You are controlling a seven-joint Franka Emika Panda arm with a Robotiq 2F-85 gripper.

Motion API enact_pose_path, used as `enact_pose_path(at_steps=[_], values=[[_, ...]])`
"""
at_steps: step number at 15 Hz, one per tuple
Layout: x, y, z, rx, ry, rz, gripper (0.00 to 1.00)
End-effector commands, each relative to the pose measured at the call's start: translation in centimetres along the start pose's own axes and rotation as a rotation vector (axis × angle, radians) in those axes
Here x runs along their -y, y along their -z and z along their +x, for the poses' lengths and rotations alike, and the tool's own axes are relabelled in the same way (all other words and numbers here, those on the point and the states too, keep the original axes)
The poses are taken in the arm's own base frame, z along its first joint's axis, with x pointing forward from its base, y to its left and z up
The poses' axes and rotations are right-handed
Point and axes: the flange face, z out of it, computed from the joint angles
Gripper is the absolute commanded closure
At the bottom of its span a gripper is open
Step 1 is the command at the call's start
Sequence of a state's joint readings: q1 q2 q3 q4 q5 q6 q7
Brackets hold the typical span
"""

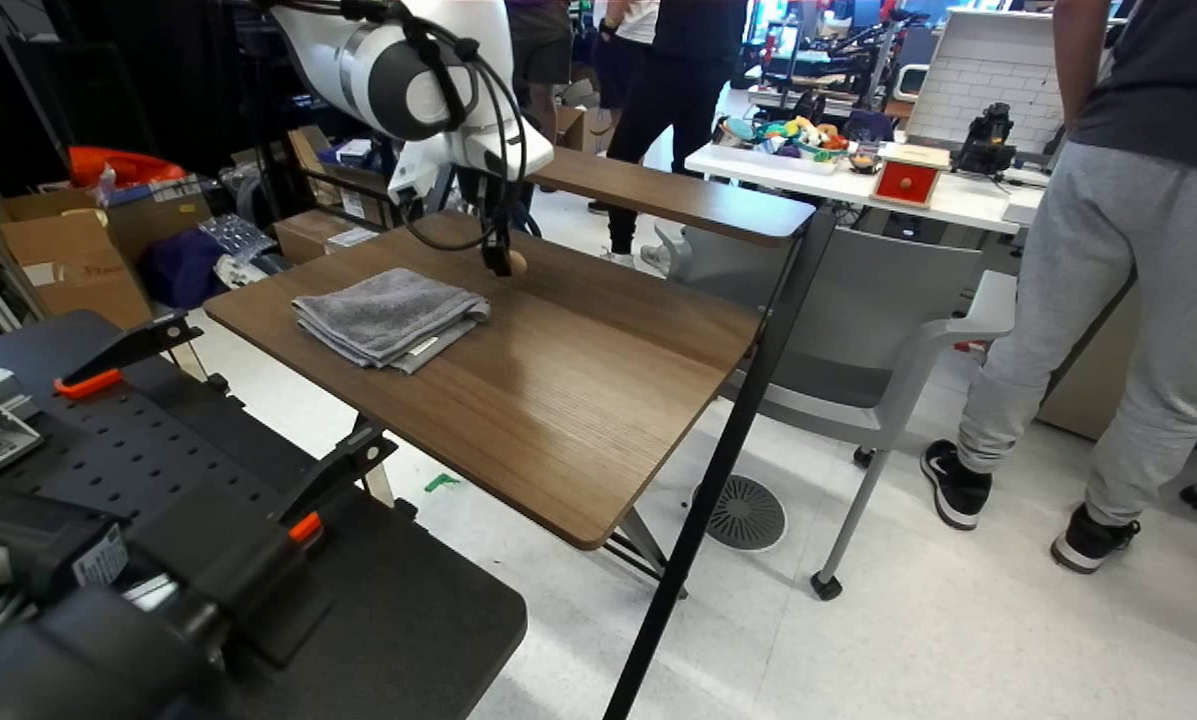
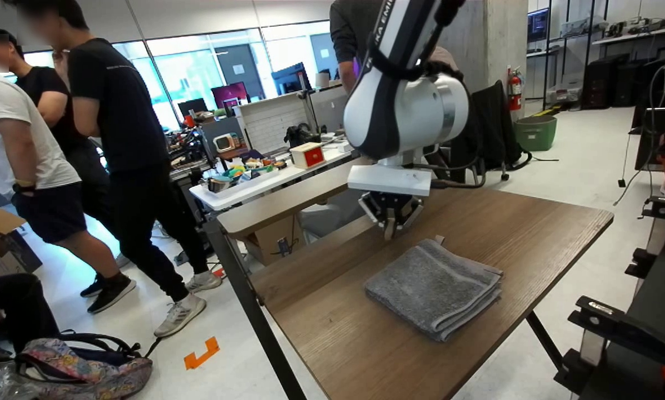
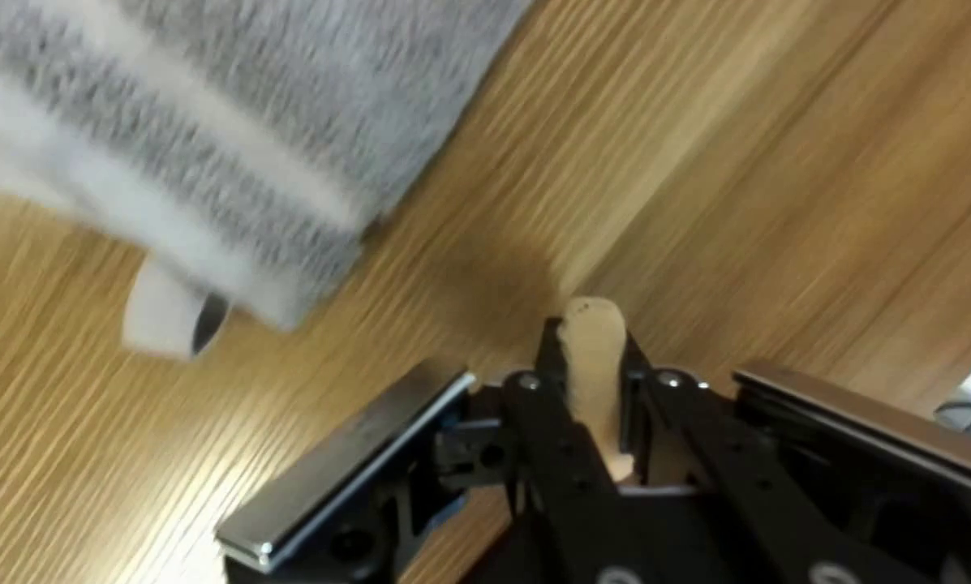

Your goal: Use the grey towel to wipe the table

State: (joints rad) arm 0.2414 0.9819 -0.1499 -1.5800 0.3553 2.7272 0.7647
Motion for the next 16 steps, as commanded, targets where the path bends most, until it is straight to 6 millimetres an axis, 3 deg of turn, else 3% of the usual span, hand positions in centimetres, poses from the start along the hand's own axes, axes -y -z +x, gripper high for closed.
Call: enact_pose_path(at_steps=[1,4,7,11,16], values=[[-5.9,0.0,7.4,-0.121,-0.127,-0.086,0.97],[-12.3,-0.4,14.4,-0.199,-0.25,-0.163,0.97],[-16.0,-0.9,18.9,-0.218,-0.347,-0.186,0.97],[-15.9,-1.1,19.9,-0.209,-0.373,-0.154,0.97],[-12.1,0.0,18.5,-0.161,-0.368,-0.061,0.97]])
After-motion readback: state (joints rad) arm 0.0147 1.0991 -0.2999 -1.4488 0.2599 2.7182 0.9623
